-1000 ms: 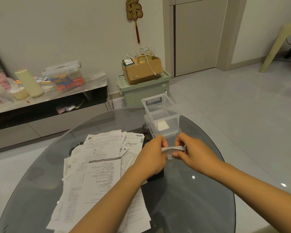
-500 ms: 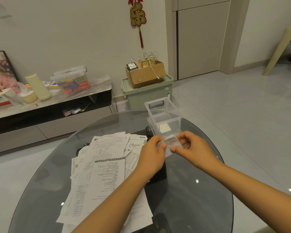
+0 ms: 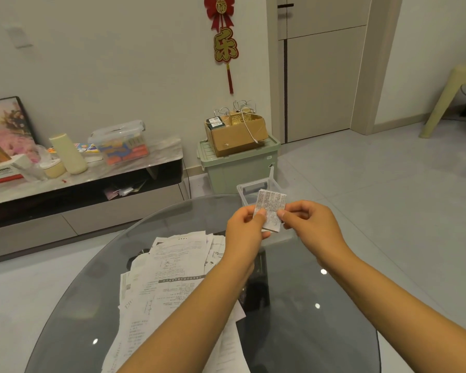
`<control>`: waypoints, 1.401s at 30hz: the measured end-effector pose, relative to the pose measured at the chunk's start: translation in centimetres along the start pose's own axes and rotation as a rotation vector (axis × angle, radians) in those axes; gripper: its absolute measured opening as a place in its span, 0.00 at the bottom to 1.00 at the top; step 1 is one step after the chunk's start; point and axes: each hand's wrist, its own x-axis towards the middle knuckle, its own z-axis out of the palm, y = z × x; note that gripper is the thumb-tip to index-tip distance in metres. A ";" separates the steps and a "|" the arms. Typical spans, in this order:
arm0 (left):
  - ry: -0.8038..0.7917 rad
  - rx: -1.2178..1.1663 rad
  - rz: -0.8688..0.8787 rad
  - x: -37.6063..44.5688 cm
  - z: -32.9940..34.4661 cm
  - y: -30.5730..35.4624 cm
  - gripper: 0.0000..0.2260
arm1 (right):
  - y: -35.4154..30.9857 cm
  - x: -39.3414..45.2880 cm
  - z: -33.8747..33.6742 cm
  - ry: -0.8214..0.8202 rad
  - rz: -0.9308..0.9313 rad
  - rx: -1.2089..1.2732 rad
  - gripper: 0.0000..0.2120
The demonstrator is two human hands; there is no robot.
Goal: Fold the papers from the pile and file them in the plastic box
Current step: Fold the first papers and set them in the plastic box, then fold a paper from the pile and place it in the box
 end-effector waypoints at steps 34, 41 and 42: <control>-0.095 0.998 0.457 8.1 -1.6 -1.5 0.15 | -0.8 10.7 4.2 -0.208 -0.209 -1.510 0.05; -0.115 0.988 0.446 7.9 -1.5 -1.3 0.15 | -0.3 10.9 3.1 -0.253 -0.098 -1.162 0.07; -0.113 0.976 0.448 7.8 -1.6 -1.1 0.15 | -0.3 10.7 2.8 -0.240 -0.114 -1.126 0.07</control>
